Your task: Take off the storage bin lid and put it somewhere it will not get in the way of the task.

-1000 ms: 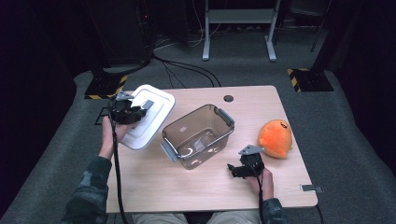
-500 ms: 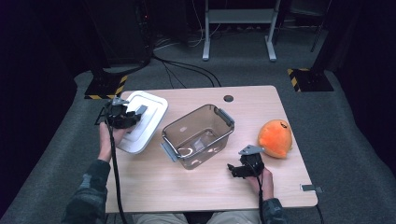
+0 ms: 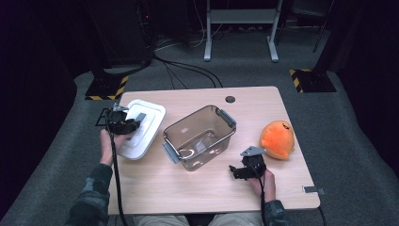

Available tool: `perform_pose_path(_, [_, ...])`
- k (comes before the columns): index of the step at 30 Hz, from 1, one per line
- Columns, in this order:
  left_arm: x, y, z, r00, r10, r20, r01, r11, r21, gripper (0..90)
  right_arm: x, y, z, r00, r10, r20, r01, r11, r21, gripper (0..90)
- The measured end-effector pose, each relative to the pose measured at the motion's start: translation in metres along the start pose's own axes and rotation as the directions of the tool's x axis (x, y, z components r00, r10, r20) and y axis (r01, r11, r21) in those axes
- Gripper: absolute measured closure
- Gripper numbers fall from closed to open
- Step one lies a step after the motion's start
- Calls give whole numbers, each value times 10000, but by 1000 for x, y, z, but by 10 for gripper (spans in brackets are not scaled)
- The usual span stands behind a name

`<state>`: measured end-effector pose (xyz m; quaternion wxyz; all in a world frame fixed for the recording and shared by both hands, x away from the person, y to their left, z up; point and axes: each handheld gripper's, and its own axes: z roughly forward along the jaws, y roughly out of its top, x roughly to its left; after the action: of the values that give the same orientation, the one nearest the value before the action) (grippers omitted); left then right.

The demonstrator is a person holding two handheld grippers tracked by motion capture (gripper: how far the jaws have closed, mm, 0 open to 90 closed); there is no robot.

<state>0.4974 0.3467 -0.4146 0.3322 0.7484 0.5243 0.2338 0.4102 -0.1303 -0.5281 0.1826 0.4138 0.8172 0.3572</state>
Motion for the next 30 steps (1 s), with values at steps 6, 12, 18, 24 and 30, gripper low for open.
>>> perform_pose_path(6, [4,-9,7,9997,-220,-122,223,9995,210,666,0,0,0,10000,15,7,-15,10000,14,138])
perform_pose_path(12, [9,-19,16,9989,-434,-170,442,9978,487,666,0,0,0,10000,12,9,-12,10000,5,138])
perform_pose_path(18, [12,-29,26,9981,-587,-196,600,9955,727,666,0,0,0,10000,4,13,-4,10000,0,138])
perform_pose_path(24, [11,-37,34,9948,-922,-436,960,9910,930,666,0,0,0,10000,5,15,-5,10000,3,138])
perform_pose_path(30, [13,-45,40,9897,-1261,-677,1322,9866,961,666,0,0,0,10000,7,14,-7,10000,5,138])
